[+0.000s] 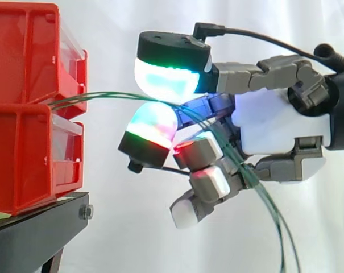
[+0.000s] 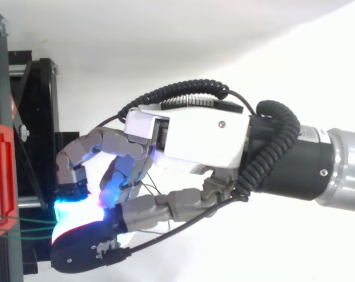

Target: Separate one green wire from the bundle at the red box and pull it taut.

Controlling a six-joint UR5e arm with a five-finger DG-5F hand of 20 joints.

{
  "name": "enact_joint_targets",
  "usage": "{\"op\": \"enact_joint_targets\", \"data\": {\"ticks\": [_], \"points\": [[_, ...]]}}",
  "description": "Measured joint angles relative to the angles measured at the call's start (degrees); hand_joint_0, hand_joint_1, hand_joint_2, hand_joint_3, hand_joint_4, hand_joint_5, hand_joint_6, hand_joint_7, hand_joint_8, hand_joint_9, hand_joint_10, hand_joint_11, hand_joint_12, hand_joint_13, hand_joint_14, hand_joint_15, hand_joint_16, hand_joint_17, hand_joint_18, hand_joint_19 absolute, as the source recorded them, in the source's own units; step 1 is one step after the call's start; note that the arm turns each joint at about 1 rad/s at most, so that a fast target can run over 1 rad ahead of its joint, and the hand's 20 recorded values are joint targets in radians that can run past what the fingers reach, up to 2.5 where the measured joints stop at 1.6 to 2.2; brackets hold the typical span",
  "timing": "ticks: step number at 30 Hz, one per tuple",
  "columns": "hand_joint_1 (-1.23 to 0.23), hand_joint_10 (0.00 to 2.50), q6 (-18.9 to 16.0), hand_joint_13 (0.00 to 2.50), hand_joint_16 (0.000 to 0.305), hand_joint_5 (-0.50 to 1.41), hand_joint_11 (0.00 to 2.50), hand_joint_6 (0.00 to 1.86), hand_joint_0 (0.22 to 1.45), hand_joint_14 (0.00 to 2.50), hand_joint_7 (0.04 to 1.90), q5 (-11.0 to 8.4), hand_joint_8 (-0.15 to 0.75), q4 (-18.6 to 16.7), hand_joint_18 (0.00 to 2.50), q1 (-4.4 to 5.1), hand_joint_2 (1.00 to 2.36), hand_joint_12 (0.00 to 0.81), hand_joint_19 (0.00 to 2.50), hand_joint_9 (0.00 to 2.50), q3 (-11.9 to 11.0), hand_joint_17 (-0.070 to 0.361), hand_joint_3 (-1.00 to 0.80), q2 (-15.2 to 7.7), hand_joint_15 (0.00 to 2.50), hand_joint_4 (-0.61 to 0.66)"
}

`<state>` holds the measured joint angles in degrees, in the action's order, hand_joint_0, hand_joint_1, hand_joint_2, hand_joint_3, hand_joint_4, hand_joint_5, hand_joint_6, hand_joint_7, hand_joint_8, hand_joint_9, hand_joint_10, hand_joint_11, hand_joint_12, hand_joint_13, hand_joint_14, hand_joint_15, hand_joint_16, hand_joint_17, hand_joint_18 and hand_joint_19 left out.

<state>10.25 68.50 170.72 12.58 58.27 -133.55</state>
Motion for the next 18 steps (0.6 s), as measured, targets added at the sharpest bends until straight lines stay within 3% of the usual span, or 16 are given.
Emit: {"op": "enact_joint_targets", "data": {"ticks": [9, 18], "points": [[-0.77, 0.02, 0.79, 1.16, 0.058, -0.22, 1.13, 0.91, 0.65, 0.02, 1.15, 0.02, 0.369, 1.53, 0.84, -0.22, 1.02, 0.384, 0.37, 1.12, -0.04, 0.129, -0.27, 1.03, 0.62, 0.18], [-0.78, 0.02, 1.02, 1.16, 0.058, -0.22, 1.13, 0.91, 0.68, 0.02, 1.13, -0.23, 0.368, 1.71, 0.86, -0.23, 1.01, 0.372, 0.37, 1.12, -0.02, 0.129, -0.38, 1.01, 0.63, 0.18]]}}
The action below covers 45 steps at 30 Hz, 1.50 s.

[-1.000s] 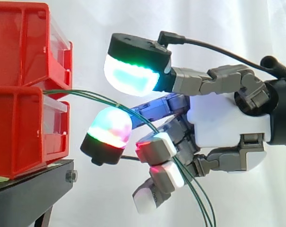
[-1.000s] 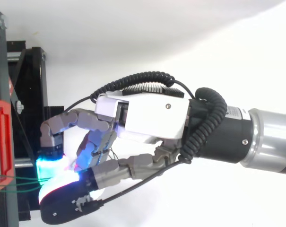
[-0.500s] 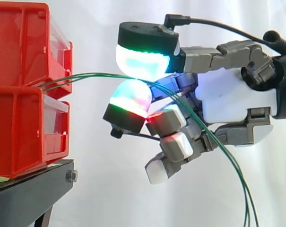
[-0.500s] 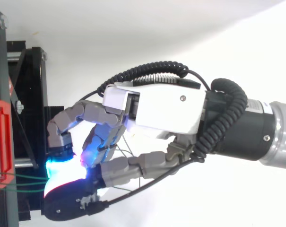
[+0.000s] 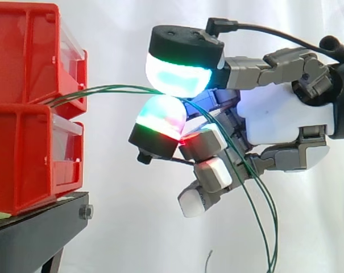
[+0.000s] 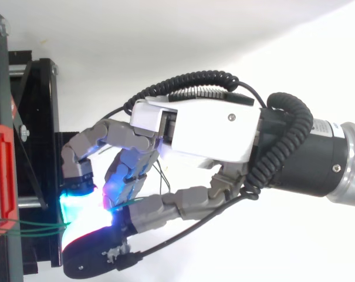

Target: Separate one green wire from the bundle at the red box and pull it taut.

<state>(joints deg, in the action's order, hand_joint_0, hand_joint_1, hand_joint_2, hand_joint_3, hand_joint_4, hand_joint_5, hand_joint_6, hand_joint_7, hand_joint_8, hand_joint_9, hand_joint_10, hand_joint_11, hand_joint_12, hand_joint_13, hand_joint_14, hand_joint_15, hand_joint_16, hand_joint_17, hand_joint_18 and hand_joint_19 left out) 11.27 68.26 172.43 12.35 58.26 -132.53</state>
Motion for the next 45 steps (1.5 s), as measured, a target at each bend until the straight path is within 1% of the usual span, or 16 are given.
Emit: {"op": "enact_joint_targets", "data": {"ticks": [10, 13, 15, 17, 19, 21, 23, 28, 33, 34, 36, 38, 40, 42, 43, 45], "points": [[-0.75, 0.02, 0.07, 1.18, 0.057, -0.22, 1.18, 0.91, 0.69, 0.02, 1.14, -0.19, 0.369, -0.12, 0.87, 0.15, 1.00, 0.375, 0.38, 1.15, 0.07, 0.129, -0.47, 0.00, 0.68, 0.18], [-0.77, 0.02, 0.07, 1.19, 0.057, -0.22, 1.18, 0.92, 0.69, 0.02, 1.13, -0.17, 0.368, -0.22, 0.87, 0.18, 1.00, 0.373, 0.38, 1.16, 0.13, 0.129, -0.50, -0.02, 0.68, 0.21], [-0.74, 0.02, 0.07, 1.19, 0.057, -0.22, 1.18, 0.91, 0.64, 0.02, 1.13, -0.16, 0.365, -0.28, 0.88, 0.20, 1.00, 0.372, 0.39, 1.16, 0.16, 0.129, -0.50, -0.01, 0.69, 0.23], [-0.68, 0.02, 0.07, 1.20, 0.059, -0.22, 1.20, 0.90, 0.57, 0.02, 1.14, -0.15, 0.373, -0.31, 0.89, 0.19, 1.00, 0.379, 0.41, 1.17, 0.18, 0.132, -0.50, -0.01, 0.70, 0.23], [-0.63, 0.02, 0.07, 1.22, 0.060, -0.22, 1.18, 0.88, 0.55, 0.02, 1.12, -0.15, 0.374, -0.32, 0.90, 0.20, 1.00, 0.390, 0.42, 1.18, 0.18, 0.135, -0.50, -0.01, 0.71, 0.24], [-0.60, 0.02, 0.05, 1.22, 0.060, -0.22, 1.18, 0.87, 0.57, 0.02, 1.12, -0.15, 0.365, -0.34, 0.90, 0.21, 1.00, 0.388, 0.43, 1.17, 0.20, 0.135, -0.50, -0.02, 0.71, 0.23], [-0.59, 0.02, 0.01, 1.21, 0.059, -0.22, 1.18, 0.87, 0.61, 0.03, 1.12, -0.15, 0.360, -0.38, 0.89, 0.19, 1.01, 0.386, 0.43, 1.18, 0.20, 0.133, -0.42, -0.02, 0.71, 0.23], [-0.63, 0.02, -0.06, 1.21, 0.060, -0.22, 1.19, 0.88, 0.60, 0.02, 1.19, -0.15, 0.364, -0.42, 0.90, 0.15, 1.02, 0.387, 0.43, 1.17, 0.20, 0.135, -0.20, -0.01, 0.71, 0.18], [-0.70, 0.02, -0.03, 1.19, 0.060, -0.22, 1.19, 0.90, 0.61, 0.02, 1.17, -0.15, 0.364, -0.42, 0.90, 0.13, 1.03, 0.390, 0.43, 1.14, 0.23, 0.136, -0.12, -0.01, 0.70, 0.15], [-0.77, 0.02, 0.00, 1.17, 0.060, -0.23, 1.19, 0.90, 0.62, 0.02, 1.18, -0.15, 0.359, -0.42, 0.89, 0.13, 1.03, 0.385, 0.42, 1.13, 0.24, 0.135, -0.13, -0.01, 0.70, 0.17], [-0.80, 0.03, 0.03, 1.16, 0.060, -0.23, 1.19, 0.90, 0.65, 0.02, 1.16, -0.15, 0.362, -0.42, 0.88, 0.13, 1.02, 0.382, 0.41, 1.12, 0.24, 0.135, -0.18, -0.01, 0.69, 0.19], [-0.84, 0.02, 0.05, 1.15, 0.060, -0.23, 1.18, 0.90, 0.66, 0.02, 1.16, -0.15, 0.360, -0.42, 0.88, 0.13, 1.02, 0.378, 0.41, 1.12, 0.26, 0.135, -0.33, -0.01, 0.70, 0.21], [-0.80, 0.02, 0.07, 1.16, 0.060, -0.22, 1.19, 0.90, 0.64, 0.03, 1.15, -0.15, 0.360, -0.42, 0.88, 0.13, 1.00, 0.376, 0.42, 1.13, 0.27, 0.134, -0.50, -0.01, 0.69, 0.21], [-0.75, 0.02, 0.04, 1.16, 0.060, -0.22, 1.19, 0.90, 0.59, 0.03, 1.14, -0.15, 0.361, -0.42, 0.89, 0.13, 1.00, 0.376, 0.43, 1.14, 0.27, 0.135, -0.50, -0.01, 0.70, 0.22], [-0.68, 0.02, 0.03, 1.18, 0.061, -0.22, 1.18, 0.90, 0.55, 0.02, 1.13, -0.15, 0.371, -0.42, 0.90, 0.11, 1.00, 0.391, 0.43, 1.14, 0.27, 0.138, -0.50, -0.02, 0.70, 0.23], [-0.64, 0.02, 0.00, 1.19, 0.063, -0.22, 1.19, 0.90, 0.53, 0.02, 1.11, -0.14, 0.376, -0.42, 0.92, 0.04, 1.00, 0.392, 0.43, 1.16, 0.27, 0.142, -0.50, -0.01, 0.69, 0.23]]}}
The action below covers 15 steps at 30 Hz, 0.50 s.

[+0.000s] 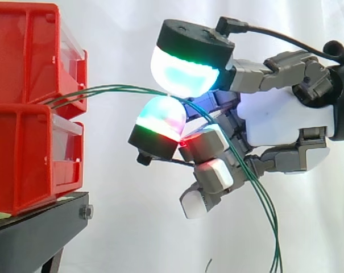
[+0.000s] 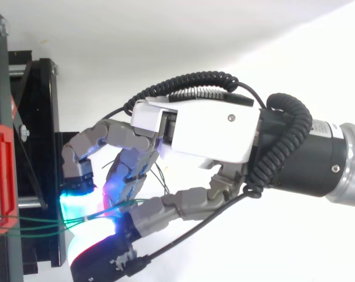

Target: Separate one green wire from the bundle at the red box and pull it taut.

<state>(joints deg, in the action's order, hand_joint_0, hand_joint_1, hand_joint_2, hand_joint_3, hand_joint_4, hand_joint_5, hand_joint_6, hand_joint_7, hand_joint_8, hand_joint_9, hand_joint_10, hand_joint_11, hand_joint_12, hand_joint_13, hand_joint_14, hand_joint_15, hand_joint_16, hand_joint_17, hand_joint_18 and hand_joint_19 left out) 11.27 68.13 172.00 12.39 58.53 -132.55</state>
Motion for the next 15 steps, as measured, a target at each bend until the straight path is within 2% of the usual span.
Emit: {"op": "enact_joint_targets", "data": {"ticks": [3, 6, 11, 15], "points": [[-0.55, 0.02, -0.06, 1.21, 0.064, -0.22, 1.19, 0.89, 0.52, 0.02, 1.12, 0.03, 0.380, 0.00, 0.93, -0.06, 1.00, 0.402, 0.44, 1.18, 0.00, 0.144, -0.50, 0.00, 0.69, 0.23], [-0.50, 0.02, -0.09, 1.20, 0.061, -0.21, 1.19, 0.88, 0.59, 0.02, 1.17, 0.01, 0.361, 0.00, 0.91, -0.07, 1.00, 0.386, 0.46, 1.19, 0.00, 0.136, -0.48, 0.00, 0.70, 0.22], [-0.61, 0.02, -0.05, 1.18, 0.061, -0.21, 1.18, 0.88, 0.61, 0.02, 1.26, -0.01, 0.361, 0.00, 0.91, -0.09, 1.02, 0.385, 0.45, 1.16, 0.00, 0.137, -0.29, 0.01, 0.70, 0.21], [-0.70, 0.02, -0.03, 1.17, 0.061, -0.22, 1.18, 0.90, 0.61, 0.02, 1.22, -0.01, 0.365, 0.00, 0.90, -0.09, 1.02, 0.386, 0.45, 1.14, -0.01, 0.137, -0.21, 0.01, 0.69, 0.19]]}}
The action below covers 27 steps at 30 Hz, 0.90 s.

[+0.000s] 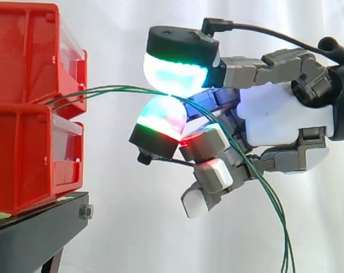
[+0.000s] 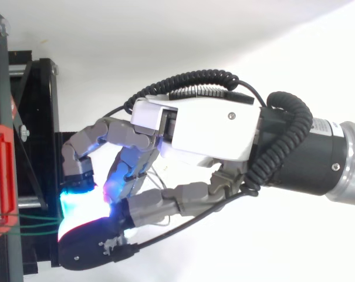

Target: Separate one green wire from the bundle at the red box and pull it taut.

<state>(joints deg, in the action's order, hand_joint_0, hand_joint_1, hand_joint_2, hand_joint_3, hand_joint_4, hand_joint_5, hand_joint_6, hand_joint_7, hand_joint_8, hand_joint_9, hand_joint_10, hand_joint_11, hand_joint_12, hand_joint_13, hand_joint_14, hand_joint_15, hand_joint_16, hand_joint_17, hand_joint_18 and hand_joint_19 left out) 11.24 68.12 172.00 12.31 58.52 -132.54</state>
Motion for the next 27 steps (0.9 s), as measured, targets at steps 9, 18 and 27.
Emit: {"op": "enact_joint_targets", "data": {"ticks": [9, 18, 27], "points": [[-0.85, 0.02, 0.07, 1.15, 0.060, -0.23, 1.18, 0.91, 0.67, 0.02, 1.20, 0.00, 0.361, 0.00, 0.90, 0.00, 1.02, 0.379, 0.42, 1.10, 0.01, 0.136, -0.24, 0.00, 0.68, 0.19], [-0.85, 0.02, -0.03, 1.15, 0.059, -0.22, 1.17, 0.91, 0.70, 0.03, 1.16, 0.00, 0.360, 0.00, 0.90, 0.01, 1.01, 0.370, 0.42, 1.11, 0.01, 0.133, -0.38, 0.00, 0.68, 0.23], [-0.84, 0.02, 0.09, 1.16, 0.058, -0.21, 1.19, 0.91, 0.69, 0.02, 1.17, 0.00, 0.362, -0.20, 0.91, 0.06, 1.00, 0.366, 0.42, 1.15, 0.13, 0.130, -0.50, -0.03, 0.69, 0.22]]}}
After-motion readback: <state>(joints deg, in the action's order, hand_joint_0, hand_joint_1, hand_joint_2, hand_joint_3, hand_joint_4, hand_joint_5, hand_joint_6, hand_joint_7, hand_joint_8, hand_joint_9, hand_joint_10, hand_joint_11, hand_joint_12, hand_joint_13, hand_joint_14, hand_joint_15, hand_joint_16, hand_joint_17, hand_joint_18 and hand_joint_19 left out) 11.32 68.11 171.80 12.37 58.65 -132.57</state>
